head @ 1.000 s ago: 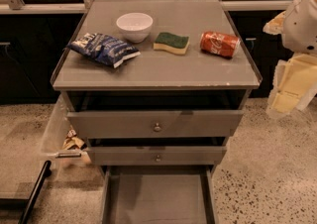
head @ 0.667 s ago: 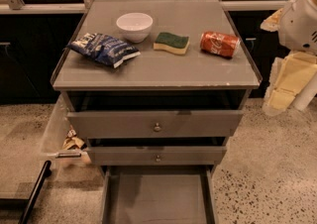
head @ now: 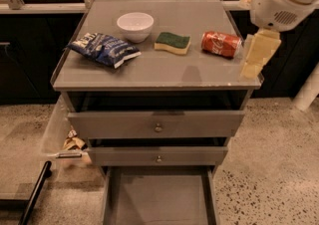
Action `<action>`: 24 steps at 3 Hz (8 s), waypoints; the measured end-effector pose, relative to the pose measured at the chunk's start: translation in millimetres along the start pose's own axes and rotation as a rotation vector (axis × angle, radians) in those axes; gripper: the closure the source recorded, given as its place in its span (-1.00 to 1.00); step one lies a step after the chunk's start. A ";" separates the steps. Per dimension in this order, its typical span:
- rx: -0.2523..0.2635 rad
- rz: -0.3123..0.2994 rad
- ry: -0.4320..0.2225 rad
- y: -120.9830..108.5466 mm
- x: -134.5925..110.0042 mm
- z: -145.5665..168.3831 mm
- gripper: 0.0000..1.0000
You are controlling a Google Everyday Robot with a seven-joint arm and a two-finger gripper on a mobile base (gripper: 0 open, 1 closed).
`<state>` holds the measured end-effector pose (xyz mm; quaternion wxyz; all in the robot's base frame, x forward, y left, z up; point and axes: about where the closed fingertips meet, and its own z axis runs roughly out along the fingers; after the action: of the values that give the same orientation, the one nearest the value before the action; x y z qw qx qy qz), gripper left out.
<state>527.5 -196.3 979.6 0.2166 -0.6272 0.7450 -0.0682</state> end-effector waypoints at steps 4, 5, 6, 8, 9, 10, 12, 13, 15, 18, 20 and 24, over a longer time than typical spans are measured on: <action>0.115 0.043 -0.177 -80.8 10.4 45.6 -1.00; 0.114 0.137 -0.321 -101.0 7.7 70.9 -1.00; 0.095 0.204 -0.394 -113.5 4.8 96.0 -1.00; 0.039 0.267 -0.429 -121.2 -2.4 141.9 -1.00; 0.018 0.291 -0.409 -123.0 1.4 164.0 -1.00; -0.010 0.319 -0.408 -123.5 7.2 183.6 -1.00; -0.042 0.354 -0.420 -123.7 14.0 200.1 -0.64; -0.042 0.354 -0.420 -123.7 14.0 200.1 -0.18; -0.043 0.354 -0.420 -123.7 13.9 200.2 0.76; -0.043 0.353 -0.420 -127.8 11.3 190.3 1.00; -0.029 0.220 -0.492 -99.2 -18.0 137.0 1.00; -0.043 0.177 -0.524 50.6 26.7 84.5 1.00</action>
Offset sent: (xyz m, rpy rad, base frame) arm 0.1036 -0.0425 -0.0123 0.0411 -0.0991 0.0192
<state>513.0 -197.4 878.6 0.3935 -0.5603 0.7169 0.1314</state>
